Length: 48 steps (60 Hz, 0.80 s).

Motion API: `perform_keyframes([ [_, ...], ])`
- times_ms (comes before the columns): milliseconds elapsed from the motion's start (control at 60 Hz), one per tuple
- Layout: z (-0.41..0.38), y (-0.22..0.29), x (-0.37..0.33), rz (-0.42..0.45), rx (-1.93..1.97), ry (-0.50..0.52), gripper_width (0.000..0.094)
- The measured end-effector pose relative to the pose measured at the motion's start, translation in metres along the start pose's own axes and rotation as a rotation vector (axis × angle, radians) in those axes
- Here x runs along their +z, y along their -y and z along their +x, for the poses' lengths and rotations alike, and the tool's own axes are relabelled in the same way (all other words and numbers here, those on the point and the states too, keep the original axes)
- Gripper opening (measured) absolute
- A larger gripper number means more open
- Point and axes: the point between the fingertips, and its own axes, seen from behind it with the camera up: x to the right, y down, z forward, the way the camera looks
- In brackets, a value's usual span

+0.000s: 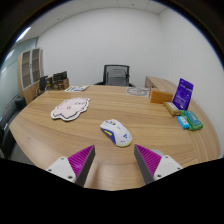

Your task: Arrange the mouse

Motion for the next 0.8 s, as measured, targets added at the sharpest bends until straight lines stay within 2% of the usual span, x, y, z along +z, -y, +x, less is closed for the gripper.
perform_keyframes([
  [200, 0.022, 0.002, 0.085, -0.05, -0.029, 0.04, 0.0819],
  [250, 0.021, 0.013, 0.1, -0.034, -0.012, 0.073, 0.082],
  [350, 0.028, 0.03, 0.125, -0.027, -0.037, 0.076, 0.0787],
  [417, 0.031, 0.039, 0.138, -0.028, -0.012, 0.069, 0.0723],
  [467, 0.035, 0.044, 0.146, -0.028, -0.009, 0.056, 0.0567],
  [483, 0.038, 0.045, 0.148, -0.03, -0.004, 0.044, 0.0544],
  [700, 0.042, 0.045, 0.152, -0.077, 0.063, -0.002, 0.0389],
  [800, 0.027, 0.058, 0.151, -0.111, 0.125, 0.003, 0.0369],
])
